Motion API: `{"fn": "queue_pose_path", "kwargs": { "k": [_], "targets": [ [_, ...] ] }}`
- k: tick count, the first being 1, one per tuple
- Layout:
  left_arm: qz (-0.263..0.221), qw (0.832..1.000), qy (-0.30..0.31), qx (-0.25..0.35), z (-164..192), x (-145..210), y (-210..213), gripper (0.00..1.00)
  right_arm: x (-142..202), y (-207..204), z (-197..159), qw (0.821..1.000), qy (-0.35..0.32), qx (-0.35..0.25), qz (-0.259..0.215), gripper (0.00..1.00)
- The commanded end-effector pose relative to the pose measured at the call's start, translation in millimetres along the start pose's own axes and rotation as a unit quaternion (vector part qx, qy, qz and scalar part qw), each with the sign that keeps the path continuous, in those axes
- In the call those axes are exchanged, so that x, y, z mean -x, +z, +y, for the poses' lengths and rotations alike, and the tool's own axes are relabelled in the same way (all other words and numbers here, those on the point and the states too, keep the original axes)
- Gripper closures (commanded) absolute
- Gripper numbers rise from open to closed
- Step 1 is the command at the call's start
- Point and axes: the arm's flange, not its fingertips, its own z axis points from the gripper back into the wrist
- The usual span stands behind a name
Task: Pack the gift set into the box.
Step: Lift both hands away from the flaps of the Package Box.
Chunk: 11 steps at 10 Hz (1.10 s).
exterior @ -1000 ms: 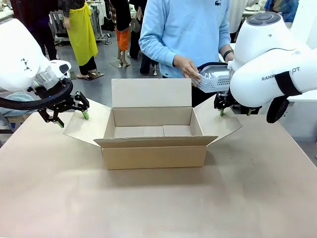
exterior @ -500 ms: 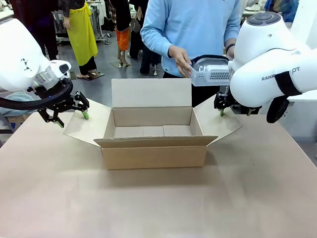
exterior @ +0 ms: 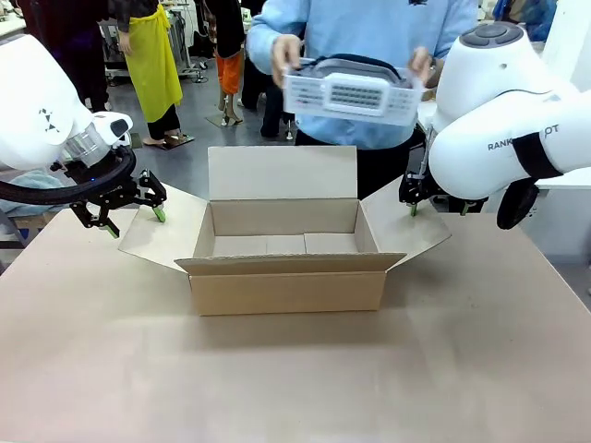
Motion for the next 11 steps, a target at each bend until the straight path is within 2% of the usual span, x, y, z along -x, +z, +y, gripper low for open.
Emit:
{"fn": "queue_pose_path", "kwargs": {
  "k": [1,11],
  "targets": [
    [0.000,1.000,0.005,-0.008,-0.4,0.7,1.8,0.00,0.0,-0.4,1.8,1.000,-0.008,0.012,-0.007,0.00],
    [0.000,1.000,0.005,-0.008,-0.4,0.7,1.8,0.00,0.0,-0.4,1.8,1.000,-0.008,0.012,-0.007,0.00]
  ]
}}
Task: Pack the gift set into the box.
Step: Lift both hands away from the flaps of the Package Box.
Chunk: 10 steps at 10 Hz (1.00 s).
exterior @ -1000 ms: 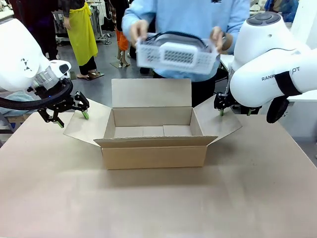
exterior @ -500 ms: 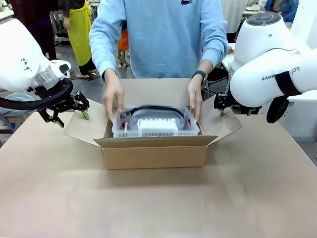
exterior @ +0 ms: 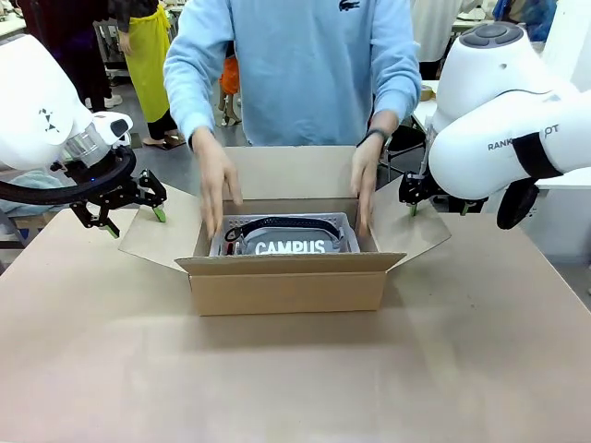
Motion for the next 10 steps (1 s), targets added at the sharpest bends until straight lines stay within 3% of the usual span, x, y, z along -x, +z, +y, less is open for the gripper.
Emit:
{"fn": "queue_pose_path", "kwargs": {
  "k": [1,5,6,7,8,9,10],
  "targets": [
    [0.000,1.000,0.005,-0.008,-0.4,0.7,1.8,0.00,0.0,-0.3,1.8,1.000,-0.008,0.012,-0.007,0.00],
    [0.000,1.000,0.000,0.000,0.0,0.0,0.0,0.00,0.0,0.0,0.0,1.000,0.000,0.000,0.000,0.00],
    [0.063,0.994,0.036,0.076,10.5,-0.3,22.5,0.00,-0.8,13.7,1.2,0.986,0.049,-0.151,0.041,0.00],
    [0.126,0.974,0.045,0.180,25.9,3.8,57.2,0.00,-4.4,35.5,-8.0,0.972,0.082,-0.215,0.051,0.00],
    [0.134,0.958,0.055,0.247,45.4,5.6,87.0,0.00,-11.1,55.2,-26.7,0.951,0.097,-0.282,0.082,0.00],
    [0.170,0.930,0.044,0.324,66.3,7.1,106.4,0.00,-16.8,69.7,-50.4,0.922,0.093,-0.359,0.113,0.00],
    [0.217,0.875,0.040,0.430,93.6,6.2,116.5,0.00,-19.7,77.8,-83.7,0.872,0.086,-0.463,0.136,0.00]
  ]
}}
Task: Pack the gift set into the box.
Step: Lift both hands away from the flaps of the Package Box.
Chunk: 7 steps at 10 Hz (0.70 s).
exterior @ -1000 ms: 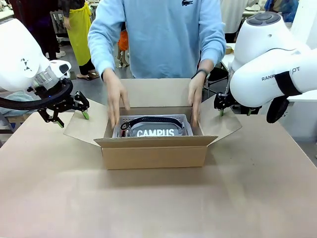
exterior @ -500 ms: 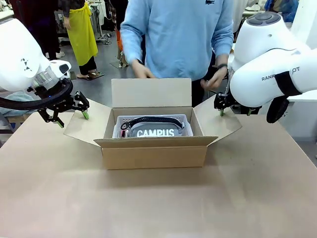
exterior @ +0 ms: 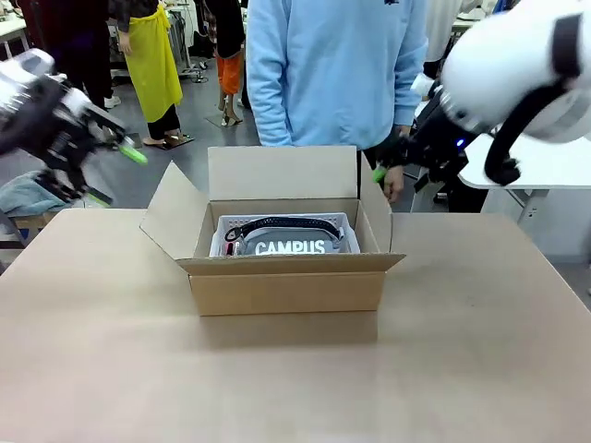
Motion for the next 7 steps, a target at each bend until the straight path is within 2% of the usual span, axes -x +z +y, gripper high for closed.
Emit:
{"fn": "queue_pose_path", "kwargs": {
  "k": [1,2,4,5,6,7],
  "targets": [
    [0.081,0.977,0.050,0.193,45.8,-10.2,34.5,0.00,10.3,58.3,-71.1,0.975,-0.045,-0.209,0.060,0.00],
    [0.072,0.961,0.073,0.258,65.8,-14.0,47.2,0.00,19.7,70.3,-100.4,0.962,-0.077,-0.262,0.027,0.00],
    [0.052,0.927,0.134,0.346,103.3,-31.5,57.0,0.00,40.6,72.7,-158.2,0.927,-0.163,-0.333,-0.055,0.00],
    [0.039,0.925,0.194,0.325,108.1,-46.2,48.0,0.00,37.3,60.1,-167.6,0.927,-0.213,-0.303,-0.060,0.00],
    [0.057,0.948,0.091,0.299,100.1,-8.5,68.2,0.00,38.5,100.3,-132.0,0.945,-0.102,-0.308,-0.033,0.00],
    [0.057,0.948,0.091,0.299,100.1,-8.5,68.2,0.00,38.5,100.3,-132.0,0.945,-0.102,-0.308,-0.033,0.00]
  ]
}}
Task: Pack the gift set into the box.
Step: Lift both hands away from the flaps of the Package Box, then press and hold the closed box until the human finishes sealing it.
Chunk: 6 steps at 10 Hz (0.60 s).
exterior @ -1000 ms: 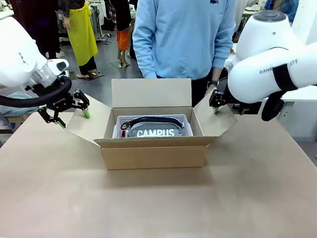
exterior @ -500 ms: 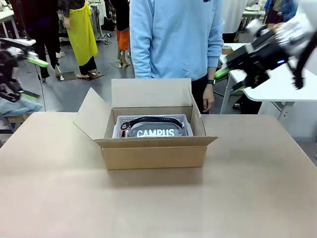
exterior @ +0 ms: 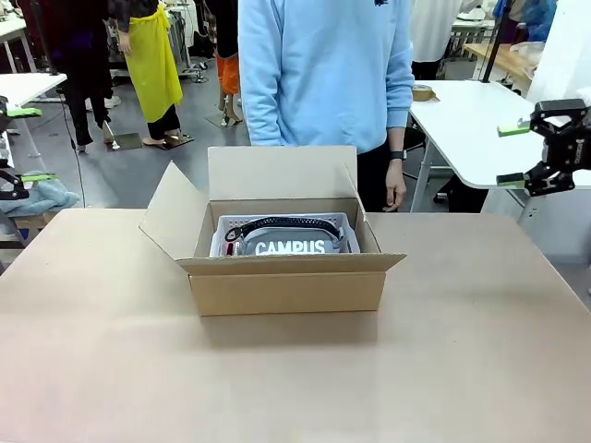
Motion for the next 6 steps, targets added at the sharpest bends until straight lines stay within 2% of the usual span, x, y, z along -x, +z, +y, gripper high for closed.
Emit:
{"fn": "queue_pose_path", "kwargs": {
  "k": [1,6],
  "targets": [
    [0.010,0.999,-0.036,-0.024,-16.4,23.8,-4.5,0.00,3.1,-7.2,34.4,0.999,0.042,0.004,0.018,0.00],
    [0.010,0.999,-0.036,-0.024,-16.4,23.8,-4.5,0.00,3.1,-7.2,34.4,0.999,0.042,0.004,0.018,0.00]
  ]
}}
